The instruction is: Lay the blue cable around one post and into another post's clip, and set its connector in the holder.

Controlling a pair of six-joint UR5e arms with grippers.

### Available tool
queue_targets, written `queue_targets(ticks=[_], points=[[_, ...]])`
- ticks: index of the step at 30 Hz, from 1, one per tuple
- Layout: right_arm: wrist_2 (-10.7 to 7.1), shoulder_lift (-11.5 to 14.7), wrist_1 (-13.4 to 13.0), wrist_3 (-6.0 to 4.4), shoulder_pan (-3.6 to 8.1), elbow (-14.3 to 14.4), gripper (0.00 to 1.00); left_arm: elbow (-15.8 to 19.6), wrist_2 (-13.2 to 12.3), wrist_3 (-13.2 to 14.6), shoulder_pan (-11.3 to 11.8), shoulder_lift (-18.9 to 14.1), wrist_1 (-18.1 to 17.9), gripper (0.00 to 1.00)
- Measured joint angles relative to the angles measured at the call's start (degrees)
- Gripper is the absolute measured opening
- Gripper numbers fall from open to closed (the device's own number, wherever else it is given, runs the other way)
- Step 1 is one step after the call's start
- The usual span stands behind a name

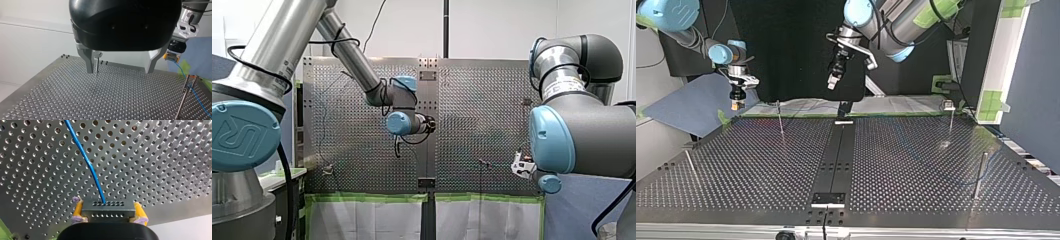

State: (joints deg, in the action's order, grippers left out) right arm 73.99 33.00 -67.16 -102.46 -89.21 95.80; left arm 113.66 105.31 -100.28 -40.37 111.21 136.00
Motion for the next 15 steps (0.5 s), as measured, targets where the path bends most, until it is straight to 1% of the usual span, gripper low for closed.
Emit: queue_targets(ticks=[8,11,15], points=[[-0.03,0.0,0.0,0.03,-0.04,0.0,0.36,3.8,-0.1,0.1,0.7,-3.8,-0.7,0.98],[-0.05,-0.1,0.0,0.03,-0.05,0.0,0.36,5.4,0.0,0.1,1.0,-5.4,-1.5,0.98],[-0.06,0.0,0.0,0.01,-0.11,0.0,0.36,7.6,1.0,0.1,2.1,-7.6,-3.3,0.98]])
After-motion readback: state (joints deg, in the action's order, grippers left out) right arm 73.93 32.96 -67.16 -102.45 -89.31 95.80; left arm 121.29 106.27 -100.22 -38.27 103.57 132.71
